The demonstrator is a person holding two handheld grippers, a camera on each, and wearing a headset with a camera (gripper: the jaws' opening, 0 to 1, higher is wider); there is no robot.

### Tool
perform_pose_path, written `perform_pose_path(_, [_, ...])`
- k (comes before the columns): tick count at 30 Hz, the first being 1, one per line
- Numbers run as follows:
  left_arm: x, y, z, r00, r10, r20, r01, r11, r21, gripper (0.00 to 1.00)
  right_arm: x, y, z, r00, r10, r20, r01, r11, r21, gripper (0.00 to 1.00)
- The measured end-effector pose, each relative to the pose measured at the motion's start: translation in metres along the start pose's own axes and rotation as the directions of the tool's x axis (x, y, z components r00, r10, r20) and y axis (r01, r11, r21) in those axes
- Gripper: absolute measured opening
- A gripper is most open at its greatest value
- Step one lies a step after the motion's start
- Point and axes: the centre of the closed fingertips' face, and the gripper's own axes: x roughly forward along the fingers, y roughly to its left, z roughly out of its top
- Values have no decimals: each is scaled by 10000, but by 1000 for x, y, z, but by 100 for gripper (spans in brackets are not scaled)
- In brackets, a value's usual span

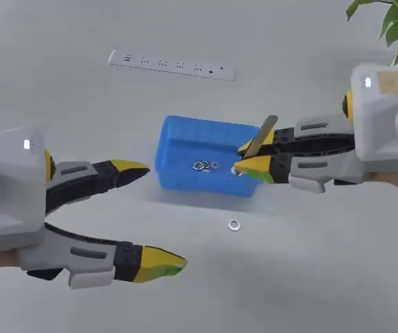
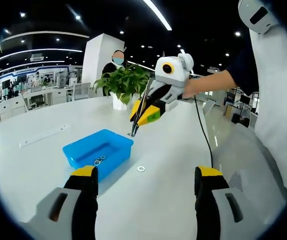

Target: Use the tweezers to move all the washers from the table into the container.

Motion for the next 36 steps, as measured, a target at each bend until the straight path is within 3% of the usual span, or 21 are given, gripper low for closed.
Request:
perform_pose_path(7, [-5,5,-8,9995,299,-114,-301,9994,-179,92,7,-33,15,9984,-363,429,360,9993,82,9])
perform_pose_path(11, [-7,8,-8,9990,450,-35,-450,9989,-139,92,22,-51,5,9974,-600,395,590,9979,270,9])
perform_pose_path(13, [-9,10,-8,9986,538,-23,-538,9984,-192,94,33,-57,0,9957,-665,642,608,9944,867,9])
perform_pose_path(15, [-12,11,-9,9982,600,-41,-601,9976,-349,97,44,-63,-12,9968,-693,393,653,9934,946,9])
perform_pose_path(19, [-16,13,-13,9974,715,-128,-720,9963,-472,99,63,-67,-30,9979,-631,123,609,9891,1339,9])
perform_pose_path(26, [-16,16,-21,9960,818,-368,-839,9947,-601,99,86,-58,-56,9989,-216,-423,270,9911,1300,9])
perform_pose_path(31, [-17,15,-22,9956,873,-346,-894,9938,-665,99,94,-57,-72,9965,-178,-813,279,9918,1251,9])
perform_pose_path(33, [-18,17,-23,9938,1032,-416,-1052,9932,-505,99,94,-56,-74,9962,-205,-847,306,9924,1193,10])
perform_pose_path(36, [-18,16,-22,9946,980,-327,-1002,9923,-724,99,93,-54,-74,9963,-127,-853,229,9925,1198,10])
